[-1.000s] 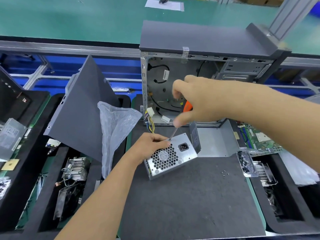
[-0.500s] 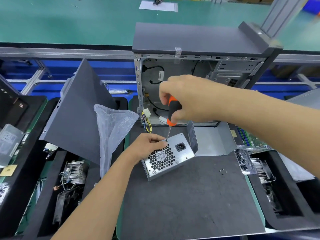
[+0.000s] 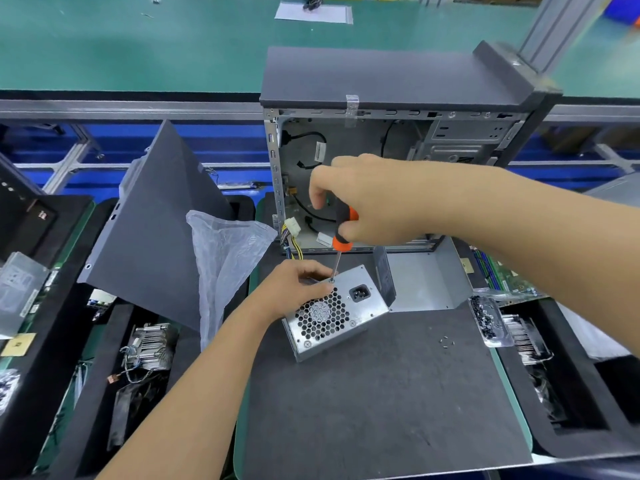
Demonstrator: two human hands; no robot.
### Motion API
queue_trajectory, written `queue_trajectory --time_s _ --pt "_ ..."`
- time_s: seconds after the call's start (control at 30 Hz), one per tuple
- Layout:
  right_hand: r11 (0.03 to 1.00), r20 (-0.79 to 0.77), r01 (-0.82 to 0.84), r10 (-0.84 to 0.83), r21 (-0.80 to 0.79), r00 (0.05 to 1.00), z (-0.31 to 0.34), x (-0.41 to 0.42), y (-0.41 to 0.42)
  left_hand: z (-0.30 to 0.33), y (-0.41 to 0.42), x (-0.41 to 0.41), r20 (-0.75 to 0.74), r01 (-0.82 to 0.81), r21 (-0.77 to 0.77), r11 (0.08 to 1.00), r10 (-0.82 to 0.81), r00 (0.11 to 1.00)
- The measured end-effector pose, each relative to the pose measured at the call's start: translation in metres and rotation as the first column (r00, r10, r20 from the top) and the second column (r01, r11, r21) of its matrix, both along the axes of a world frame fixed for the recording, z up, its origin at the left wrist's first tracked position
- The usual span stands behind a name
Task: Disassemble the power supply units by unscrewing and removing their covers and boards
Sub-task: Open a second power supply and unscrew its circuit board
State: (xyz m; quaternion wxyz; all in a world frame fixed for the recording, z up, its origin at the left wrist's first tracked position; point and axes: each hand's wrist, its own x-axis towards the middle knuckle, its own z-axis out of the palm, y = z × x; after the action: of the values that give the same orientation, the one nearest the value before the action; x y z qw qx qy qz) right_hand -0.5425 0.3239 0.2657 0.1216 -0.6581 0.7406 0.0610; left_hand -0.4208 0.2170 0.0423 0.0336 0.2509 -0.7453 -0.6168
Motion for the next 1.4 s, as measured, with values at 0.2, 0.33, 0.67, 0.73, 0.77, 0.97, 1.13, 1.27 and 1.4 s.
queue_trajectory --time_s 0.2,0.33,0.67,0.73,0.77,0.97,1.13,1.27,1.4 --pt "0.999 -0.087 0.037 -0.040 -0.036 0.995 -0.005 -0.001 0.003 0.006 0.004 -0.003 0.010 -0.024 -0.197 0.980 0.026 1.000" --pt "0.987 -0.083 0.118 -0.128 -0.110 0.988 -0.010 -0.007 0.005 0.007 0.008 -0.002 0.011 -0.036 -0.343 0.939 0.042 0.999" --pt "0.994 0.029 0.095 -0.093 -0.059 0.995 -0.004 -0.009 0.009 -0.001 0.023 0.002 -0.110 -0.140 -0.578 0.804 0.094 0.990" --pt "0.991 0.010 0.129 -0.129 -0.037 0.992 -0.003 -0.007 0.010 -0.002 0.023 0.002 -0.118 -0.144 -0.588 0.796 0.092 0.989" --pt "0.987 -0.066 0.156 -0.159 -0.043 0.985 -0.004 -0.006 0.010 -0.002 0.023 0.002 -0.118 -0.142 -0.589 0.795 0.089 0.989" --pt "0.976 -0.261 0.199 -0.215 -0.085 0.941 -0.004 0.000 0.011 -0.002 0.027 0.003 -0.138 -0.152 -0.604 0.782 0.085 0.987" --pt "0.988 -0.006 0.094 -0.095 -0.119 0.995 -0.004 -0.004 0.015 0.000 0.030 0.003 -0.153 -0.162 -0.643 0.748 0.082 0.985" --pt "0.986 0.103 0.134 -0.124 -0.098 0.987 -0.005 -0.005 0.014 0.001 0.031 0.003 -0.132 -0.155 -0.646 0.747 0.090 0.987" --pt "0.965 -0.013 0.198 -0.203 -0.170 0.979 -0.013 -0.001 0.016 0.001 0.032 0.003 -0.110 -0.141 -0.658 0.739 0.090 0.990"
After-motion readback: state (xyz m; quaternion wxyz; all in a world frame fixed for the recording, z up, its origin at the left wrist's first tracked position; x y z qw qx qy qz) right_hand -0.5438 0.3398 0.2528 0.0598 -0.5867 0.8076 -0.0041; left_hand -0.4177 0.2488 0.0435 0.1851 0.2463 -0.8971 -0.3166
